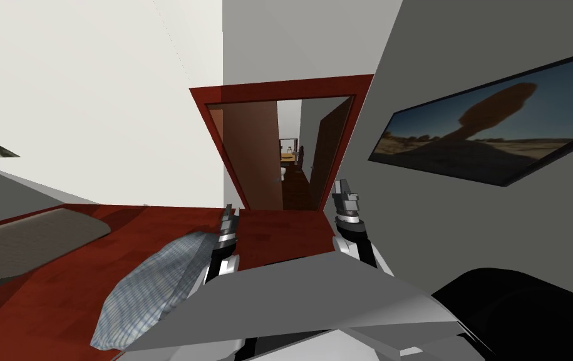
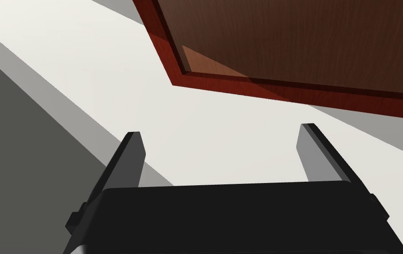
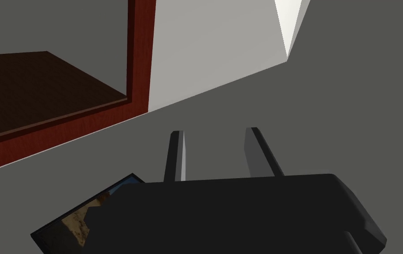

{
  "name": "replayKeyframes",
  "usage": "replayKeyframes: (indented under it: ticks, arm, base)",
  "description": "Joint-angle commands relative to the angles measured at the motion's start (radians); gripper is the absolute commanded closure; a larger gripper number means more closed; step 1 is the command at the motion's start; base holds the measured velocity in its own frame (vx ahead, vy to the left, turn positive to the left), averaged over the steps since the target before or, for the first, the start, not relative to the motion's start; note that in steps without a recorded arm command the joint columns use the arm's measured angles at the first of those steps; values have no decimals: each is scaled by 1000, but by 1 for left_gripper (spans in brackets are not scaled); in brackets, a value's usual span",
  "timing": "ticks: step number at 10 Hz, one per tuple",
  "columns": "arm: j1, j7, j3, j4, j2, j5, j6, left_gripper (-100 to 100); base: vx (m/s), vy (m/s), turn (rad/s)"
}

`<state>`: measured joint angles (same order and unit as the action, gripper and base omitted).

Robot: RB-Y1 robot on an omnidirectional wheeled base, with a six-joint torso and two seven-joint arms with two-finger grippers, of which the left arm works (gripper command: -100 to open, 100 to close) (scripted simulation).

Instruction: Push the door open

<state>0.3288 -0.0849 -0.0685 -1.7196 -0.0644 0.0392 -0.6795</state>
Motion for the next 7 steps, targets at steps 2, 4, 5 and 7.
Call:
replayKeyframes:
  ticks: [2,4,5,7]
  arm:
    - [-35,5,-2,71,-10,-11,-8,-100]
    - [-60,9,-1,126,-15,-20,-16,-100]
    - [-73,11,-1,149,-18,-24,-19,-100]
    - [-98,15,-1,206,-23,-33,-26,-100]
  base:
    - [90,-12,-63]
    - [115,-15,-74]
    - [108,0,-61]
    - [99,-5,-77]
